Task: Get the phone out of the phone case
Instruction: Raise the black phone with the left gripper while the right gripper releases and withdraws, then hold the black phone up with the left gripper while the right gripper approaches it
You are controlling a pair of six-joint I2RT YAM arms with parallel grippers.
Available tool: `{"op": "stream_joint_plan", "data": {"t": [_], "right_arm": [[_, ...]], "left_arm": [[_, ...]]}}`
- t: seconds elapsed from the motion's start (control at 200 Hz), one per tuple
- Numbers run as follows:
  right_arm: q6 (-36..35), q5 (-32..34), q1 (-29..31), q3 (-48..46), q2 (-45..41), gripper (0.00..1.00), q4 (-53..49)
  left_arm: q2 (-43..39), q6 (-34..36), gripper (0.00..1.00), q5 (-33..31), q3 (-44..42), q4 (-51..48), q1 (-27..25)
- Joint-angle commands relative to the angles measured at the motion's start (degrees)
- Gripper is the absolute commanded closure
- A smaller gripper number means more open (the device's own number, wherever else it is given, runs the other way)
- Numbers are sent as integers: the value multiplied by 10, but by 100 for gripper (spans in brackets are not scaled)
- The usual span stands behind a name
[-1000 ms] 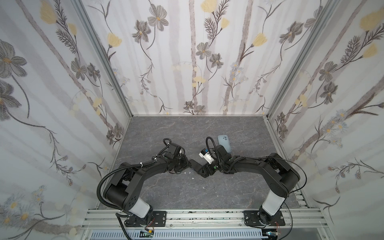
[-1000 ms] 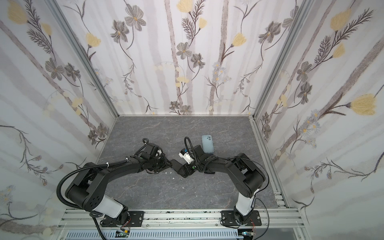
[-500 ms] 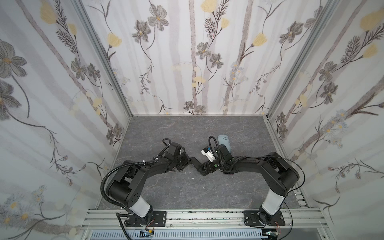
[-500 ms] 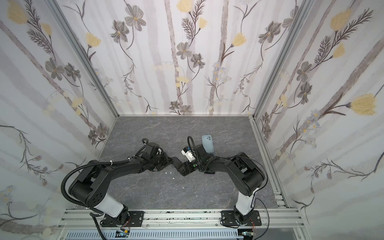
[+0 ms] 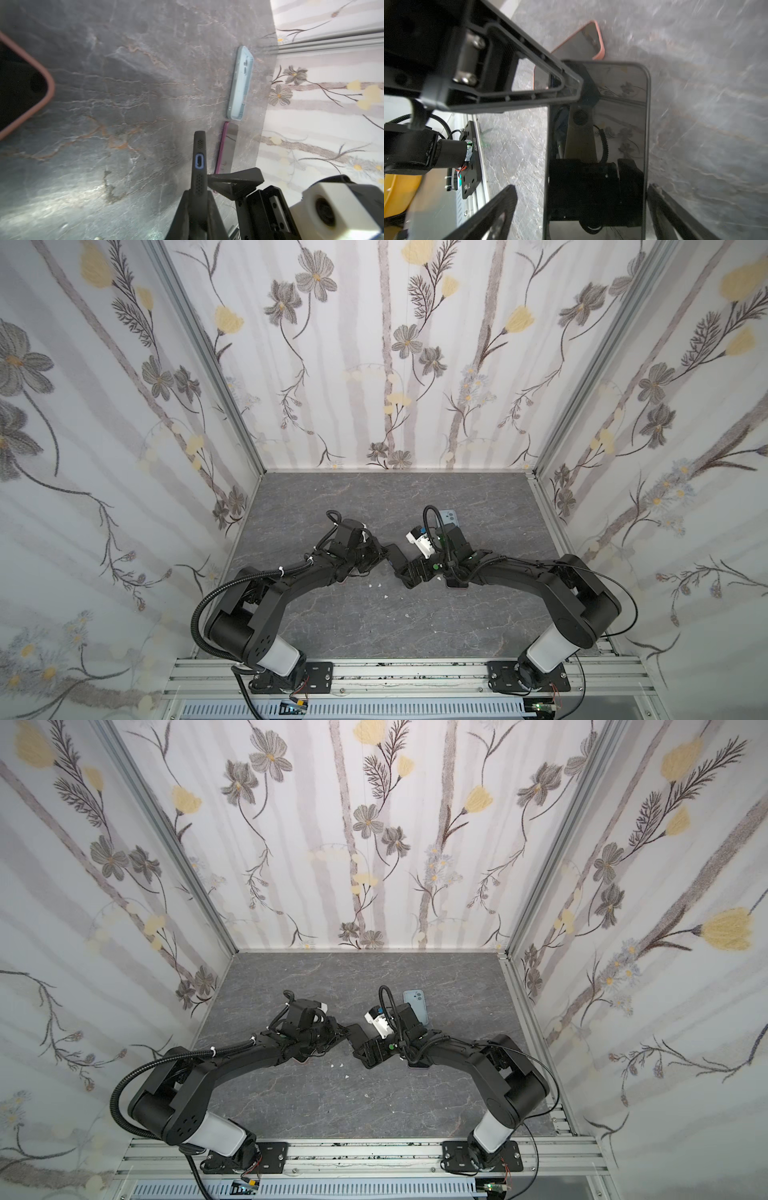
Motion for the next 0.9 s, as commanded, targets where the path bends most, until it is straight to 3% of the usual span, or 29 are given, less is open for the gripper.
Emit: {"op": "stream_joint_plan", "data": {"t": [0.0,0.18,0.34,0.5,0.64,0.894], "right_arm": [[-9,72,-2,-2,-61,0,12],[28,220,-4,-13,-171,0,24],[126,320,-14,-6,-231,3,27],[272,301,-20,-21,-265,8,109],[393,264,-21,-71,-271,13,239],[569,180,-22,-85,-197,18,506]], "left_arm": [[-25,29,100,7,19,39,2],[-80,73,100,-26,58,36,11],[-114,101,100,-74,107,37,20],[-132,107,100,-123,138,76,20],[-144,80,100,-133,129,158,21],[-168,19,100,-134,114,257,12]]}}
